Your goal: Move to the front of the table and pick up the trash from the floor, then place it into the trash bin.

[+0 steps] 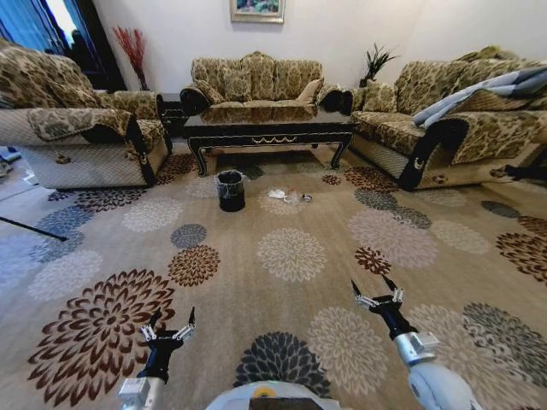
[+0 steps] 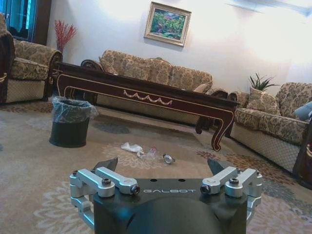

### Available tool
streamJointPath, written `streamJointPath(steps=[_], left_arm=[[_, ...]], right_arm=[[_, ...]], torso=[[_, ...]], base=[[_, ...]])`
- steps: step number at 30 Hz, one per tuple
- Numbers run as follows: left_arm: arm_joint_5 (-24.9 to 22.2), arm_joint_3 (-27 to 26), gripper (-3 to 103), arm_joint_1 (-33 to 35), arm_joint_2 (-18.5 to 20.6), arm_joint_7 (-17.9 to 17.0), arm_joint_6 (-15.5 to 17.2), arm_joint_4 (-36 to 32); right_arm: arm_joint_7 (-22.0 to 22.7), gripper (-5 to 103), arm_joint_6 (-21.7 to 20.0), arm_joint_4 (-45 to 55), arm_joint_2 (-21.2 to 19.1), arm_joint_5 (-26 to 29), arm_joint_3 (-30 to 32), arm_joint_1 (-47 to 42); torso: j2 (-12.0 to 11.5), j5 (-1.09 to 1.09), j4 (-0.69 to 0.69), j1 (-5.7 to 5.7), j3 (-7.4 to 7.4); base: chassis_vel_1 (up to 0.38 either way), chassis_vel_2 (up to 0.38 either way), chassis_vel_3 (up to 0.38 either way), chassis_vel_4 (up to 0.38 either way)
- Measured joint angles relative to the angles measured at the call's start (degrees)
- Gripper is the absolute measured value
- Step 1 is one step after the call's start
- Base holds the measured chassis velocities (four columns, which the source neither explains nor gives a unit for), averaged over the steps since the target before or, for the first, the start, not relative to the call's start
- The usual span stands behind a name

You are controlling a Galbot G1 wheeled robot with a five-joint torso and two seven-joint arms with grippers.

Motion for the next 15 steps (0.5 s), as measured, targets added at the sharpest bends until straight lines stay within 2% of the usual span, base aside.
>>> streamJointPath(steps=[5, 10, 15], left_arm=[[0.0, 0.0, 100, 0.0, 0.0, -0.1, 0.0, 0.1], [-0.2, -0.3, 100, -0.8, -0.3, -0.1, -0.1, 0.5], [-0.3, -0.3, 100, -1.0, -0.3, -0.1, 0.0, 0.5]], right_arm=[[0.0, 100, 0.0, 0.0, 0.1, 0.0, 0.0, 0.0], [0.0, 100, 0.2, 0.0, 0.4, -0.2, 0.0, -0.1], [0.0, 100, 0.3, 0.0, 0.4, -0.3, 0.0, -0.1]], torso=[[-0.9, 0.00, 0.00, 0.00, -0.85], [-2.4, 0.00, 0.00, -0.01, -2.34], [-2.9, 0.01, 0.00, -0.02, -3.25]], base=[[0.000, 0.000, 0.000, 0.000], [0.000, 0.000, 0.000, 0.000], [0.000, 0.000, 0.000, 0.000]])
